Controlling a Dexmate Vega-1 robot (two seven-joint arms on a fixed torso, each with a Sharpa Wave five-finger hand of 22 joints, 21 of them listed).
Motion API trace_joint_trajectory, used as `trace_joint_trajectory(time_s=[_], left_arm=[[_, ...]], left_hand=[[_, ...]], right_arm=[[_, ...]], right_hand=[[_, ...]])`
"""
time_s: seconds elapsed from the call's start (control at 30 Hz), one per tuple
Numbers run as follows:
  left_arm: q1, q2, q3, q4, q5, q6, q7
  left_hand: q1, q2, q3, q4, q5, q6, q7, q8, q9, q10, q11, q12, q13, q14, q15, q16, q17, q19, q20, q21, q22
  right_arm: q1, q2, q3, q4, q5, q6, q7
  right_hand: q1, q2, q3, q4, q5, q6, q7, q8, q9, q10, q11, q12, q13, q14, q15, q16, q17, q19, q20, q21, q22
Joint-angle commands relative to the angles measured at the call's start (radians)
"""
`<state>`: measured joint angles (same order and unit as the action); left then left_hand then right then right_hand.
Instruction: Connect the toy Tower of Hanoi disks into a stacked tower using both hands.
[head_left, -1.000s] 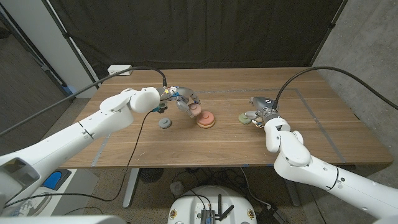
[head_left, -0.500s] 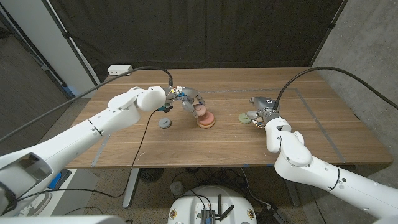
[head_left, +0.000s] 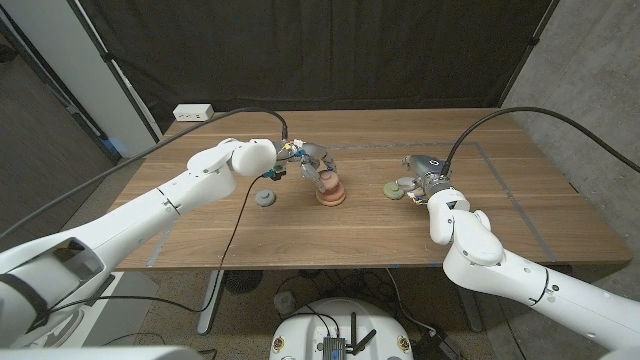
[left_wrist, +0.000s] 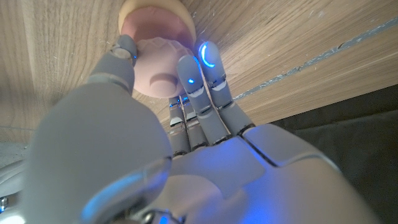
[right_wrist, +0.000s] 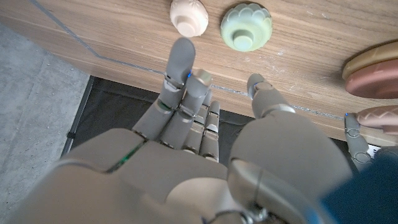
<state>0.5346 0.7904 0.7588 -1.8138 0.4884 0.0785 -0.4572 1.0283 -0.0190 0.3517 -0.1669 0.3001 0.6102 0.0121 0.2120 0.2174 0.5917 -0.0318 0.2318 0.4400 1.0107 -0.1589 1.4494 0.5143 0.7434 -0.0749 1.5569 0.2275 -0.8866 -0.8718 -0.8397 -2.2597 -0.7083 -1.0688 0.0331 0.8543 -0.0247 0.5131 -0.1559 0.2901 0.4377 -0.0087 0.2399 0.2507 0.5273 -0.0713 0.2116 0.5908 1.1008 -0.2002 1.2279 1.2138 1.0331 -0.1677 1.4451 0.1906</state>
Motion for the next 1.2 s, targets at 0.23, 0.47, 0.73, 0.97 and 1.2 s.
trace_joint_trajectory(time_s=[0.23, 0.47, 0.73, 0.97, 1.2], left_arm=[[-0.026, -0.022, 0.025, 0.030, 0.020, 0.005, -0.009], [-0.032, -0.029, 0.038, 0.050, 0.022, -0.003, -0.014], [-0.031, -0.035, 0.042, 0.067, 0.013, -0.006, -0.011], [-0.031, -0.046, 0.050, 0.080, 0.008, -0.014, -0.003], [-0.036, -0.058, 0.061, 0.092, 0.007, -0.020, 0.000]], left_hand=[[0.004, 0.013, 0.000, 0.004, 0.008, 0.014, -0.003, 0.003, 0.020, 0.122, -0.113, -0.001, 0.092, 0.005, -0.061, 0.002, -0.001, 0.000, -0.133, 0.001, 0.003], [0.004, 0.014, 0.000, 0.004, 0.008, 0.015, -0.004, 0.002, 0.021, 0.123, -0.113, -0.003, 0.096, 0.003, -0.061, 0.000, -0.003, 0.000, -0.133, 0.001, 0.003], [0.004, 0.014, -0.001, 0.004, 0.008, 0.017, -0.003, 0.002, 0.021, 0.125, -0.113, -0.004, 0.097, 0.005, -0.061, 0.001, -0.003, 0.001, -0.133, 0.001, 0.003], [0.004, 0.015, -0.002, 0.003, 0.008, 0.019, -0.004, 0.002, 0.021, 0.129, -0.115, -0.006, 0.099, 0.011, -0.061, 0.007, 0.002, 0.002, -0.133, 0.000, 0.002], [0.005, 0.015, -0.002, 0.003, 0.008, 0.021, -0.005, 0.001, 0.022, 0.131, -0.116, -0.007, 0.101, 0.007, -0.061, 0.003, 0.000, 0.003, -0.133, 0.001, 0.003]], right_arm=[[0.013, -0.004, -0.003, 0.009, 0.030, 0.004, -0.020], [0.018, -0.005, -0.007, 0.011, 0.038, 0.002, -0.025], [0.020, -0.010, -0.007, 0.009, 0.048, -0.001, -0.030], [0.019, -0.015, -0.008, 0.008, 0.056, 0.000, -0.038], [0.013, -0.019, -0.004, 0.004, 0.070, -0.005, -0.047]], right_hand=[[0.001, 0.009, 0.008, -0.004, 0.004, 0.007, -0.001, -0.002, 0.003, 0.007, -0.003, 0.000, 0.006, 0.009, -0.021, 0.006, 0.002, 0.002, -0.052, -0.003, 0.002], [0.001, 0.010, 0.009, -0.004, 0.004, 0.007, -0.002, -0.002, 0.003, 0.008, -0.003, 0.000, 0.007, 0.009, -0.021, 0.005, 0.002, 0.004, -0.052, -0.002, 0.003], [0.000, 0.010, 0.010, -0.004, 0.005, 0.009, 0.000, -0.002, 0.003, 0.009, -0.003, 0.000, 0.007, 0.009, -0.021, 0.006, 0.002, 0.004, -0.052, -0.002, 0.004], [0.000, 0.010, 0.011, -0.004, 0.005, 0.008, -0.001, -0.003, 0.002, 0.009, -0.003, 0.000, 0.007, 0.009, -0.021, 0.006, 0.002, 0.002, -0.052, -0.004, 0.002], [-0.002, 0.010, 0.012, -0.004, 0.006, 0.009, -0.001, -0.003, 0.002, 0.011, -0.002, 0.000, 0.008, 0.008, -0.021, 0.006, 0.002, 0.002, -0.052, -0.004, 0.002]])
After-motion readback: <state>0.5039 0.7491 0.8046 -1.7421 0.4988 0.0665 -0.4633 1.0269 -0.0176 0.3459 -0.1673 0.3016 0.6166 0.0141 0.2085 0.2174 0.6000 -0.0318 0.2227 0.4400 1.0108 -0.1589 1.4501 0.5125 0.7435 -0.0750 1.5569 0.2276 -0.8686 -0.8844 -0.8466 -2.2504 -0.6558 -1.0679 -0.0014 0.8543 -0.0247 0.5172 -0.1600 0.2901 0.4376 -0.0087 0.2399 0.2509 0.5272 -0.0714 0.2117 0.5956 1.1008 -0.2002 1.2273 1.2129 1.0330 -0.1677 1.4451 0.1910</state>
